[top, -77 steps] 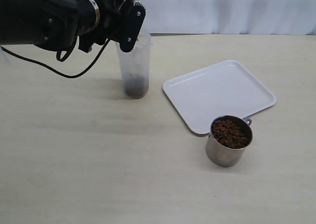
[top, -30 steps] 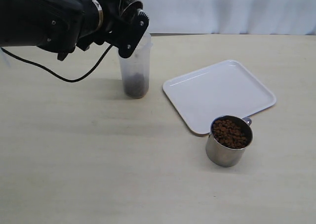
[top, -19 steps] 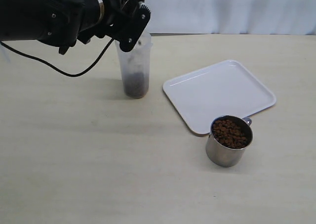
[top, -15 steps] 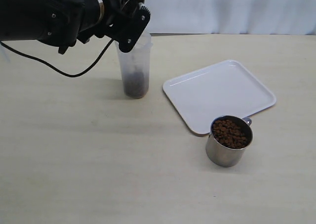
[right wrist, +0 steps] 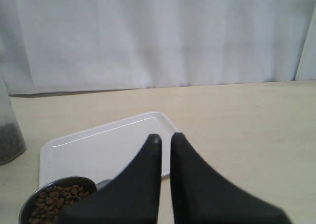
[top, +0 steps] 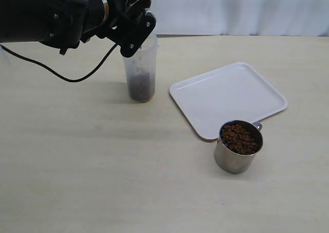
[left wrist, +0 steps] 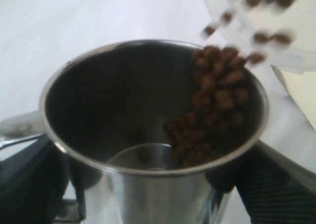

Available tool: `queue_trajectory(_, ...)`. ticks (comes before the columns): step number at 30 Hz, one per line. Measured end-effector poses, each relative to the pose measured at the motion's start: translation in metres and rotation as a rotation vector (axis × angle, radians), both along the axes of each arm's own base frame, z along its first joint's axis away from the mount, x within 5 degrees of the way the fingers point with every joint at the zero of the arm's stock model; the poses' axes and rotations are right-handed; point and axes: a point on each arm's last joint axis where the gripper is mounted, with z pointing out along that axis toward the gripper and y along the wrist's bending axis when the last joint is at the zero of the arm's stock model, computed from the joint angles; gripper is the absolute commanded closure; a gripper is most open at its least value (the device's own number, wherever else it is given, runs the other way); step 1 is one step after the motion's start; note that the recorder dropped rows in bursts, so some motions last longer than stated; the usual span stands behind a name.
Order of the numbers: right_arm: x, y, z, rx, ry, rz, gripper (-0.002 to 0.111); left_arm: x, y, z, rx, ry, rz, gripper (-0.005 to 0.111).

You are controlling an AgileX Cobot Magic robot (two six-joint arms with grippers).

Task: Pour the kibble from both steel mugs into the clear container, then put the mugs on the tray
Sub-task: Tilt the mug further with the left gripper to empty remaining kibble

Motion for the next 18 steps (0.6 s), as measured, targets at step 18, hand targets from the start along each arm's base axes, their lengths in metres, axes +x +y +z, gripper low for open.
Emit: queue_trajectory(18,0.0000,0.0000,0.0000,0.000,0.000,0.000,0.103,-0.0013,-0.0038,-0.0013,0.113,-0.008,-0.092,0.107)
